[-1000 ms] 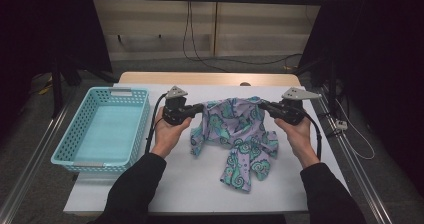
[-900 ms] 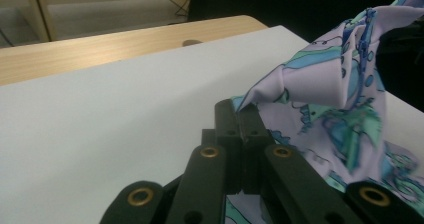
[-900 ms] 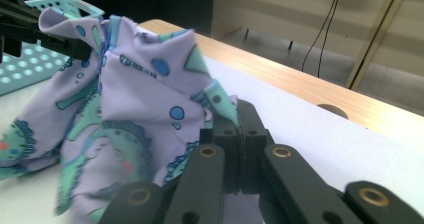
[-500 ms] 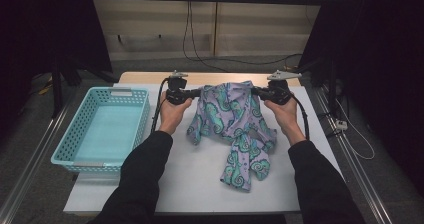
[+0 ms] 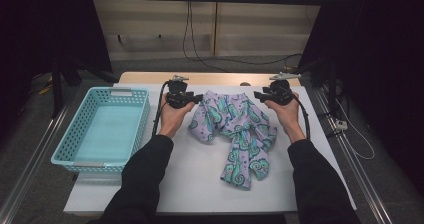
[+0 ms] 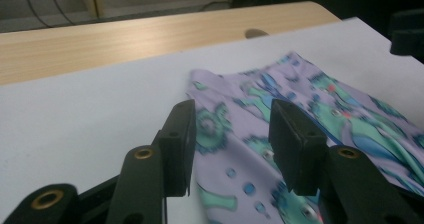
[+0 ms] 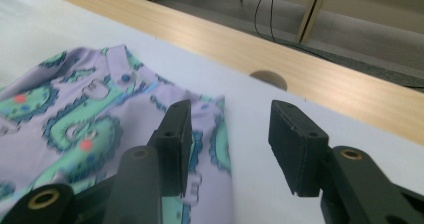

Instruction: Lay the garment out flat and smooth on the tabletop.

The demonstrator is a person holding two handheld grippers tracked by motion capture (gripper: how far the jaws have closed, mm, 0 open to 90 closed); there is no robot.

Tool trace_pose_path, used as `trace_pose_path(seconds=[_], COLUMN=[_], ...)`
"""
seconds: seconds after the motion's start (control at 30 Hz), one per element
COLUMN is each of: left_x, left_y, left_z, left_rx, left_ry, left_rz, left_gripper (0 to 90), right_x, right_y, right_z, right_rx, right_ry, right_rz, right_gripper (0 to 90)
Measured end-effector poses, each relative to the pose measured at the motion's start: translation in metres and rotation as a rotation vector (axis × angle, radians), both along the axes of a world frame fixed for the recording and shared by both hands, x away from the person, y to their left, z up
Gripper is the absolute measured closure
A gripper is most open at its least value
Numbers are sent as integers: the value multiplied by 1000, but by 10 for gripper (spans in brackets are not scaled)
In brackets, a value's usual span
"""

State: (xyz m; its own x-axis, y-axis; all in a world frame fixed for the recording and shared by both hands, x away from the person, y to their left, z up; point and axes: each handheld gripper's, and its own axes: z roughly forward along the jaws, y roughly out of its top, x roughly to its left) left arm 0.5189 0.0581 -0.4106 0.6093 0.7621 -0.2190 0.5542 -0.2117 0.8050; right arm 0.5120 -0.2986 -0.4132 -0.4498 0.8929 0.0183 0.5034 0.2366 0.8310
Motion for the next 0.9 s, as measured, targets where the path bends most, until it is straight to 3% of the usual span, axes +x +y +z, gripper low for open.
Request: trace_pose_path(seconds=[0.1,0.23,0.37,0.5,0.57,0.6,0.7,0.77,0.8,0.83,0.87,0.9], left_x=[-18,-42,-61,-72,-74,-74,-72,-71,-70,-70,-70,-70], left_y=[3,2,-6,-13,-16,-18,-25,-30,-31,-32,-34,-36], left_z=[-2,-5,-10,-18,-24,-28,-38,-46,-49,-52,-52,-53], left_rx=[-1,-11,38,27,48,59,88,143,134,137,169,166], left_ry=[8,9,-2,4,3,6,17,-12,7,9,-12,-12], left_rz=[-32,-70,-130,-184,-198,-189,-189,-190,-187,-191,-190,-178], left_gripper=[515,494,546,648,661,655,545,418,405,374,355,356], right_x=[-17,-42,-62,-69,-69,-69,-70,-71,-71,-71,-71,-70], right_y=[-12,-27,-38,-44,-43,-42,-36,-36,-37,-37,-38,-41], right_z=[-3,-10,-22,-42,-49,-51,-53,-53,-53,-53,-52,-51], right_rx=[19,1,-15,-13,-28,-14,-44,-39,-41,-54,-78,-73], right_ry=[14,39,78,125,156,164,175,174,173,165,153,138], right_rz=[19,43,55,61,68,75,82,82,81,66,35,17], right_gripper=[560,600,655,664,662,662,684,791,865,893,898,900])
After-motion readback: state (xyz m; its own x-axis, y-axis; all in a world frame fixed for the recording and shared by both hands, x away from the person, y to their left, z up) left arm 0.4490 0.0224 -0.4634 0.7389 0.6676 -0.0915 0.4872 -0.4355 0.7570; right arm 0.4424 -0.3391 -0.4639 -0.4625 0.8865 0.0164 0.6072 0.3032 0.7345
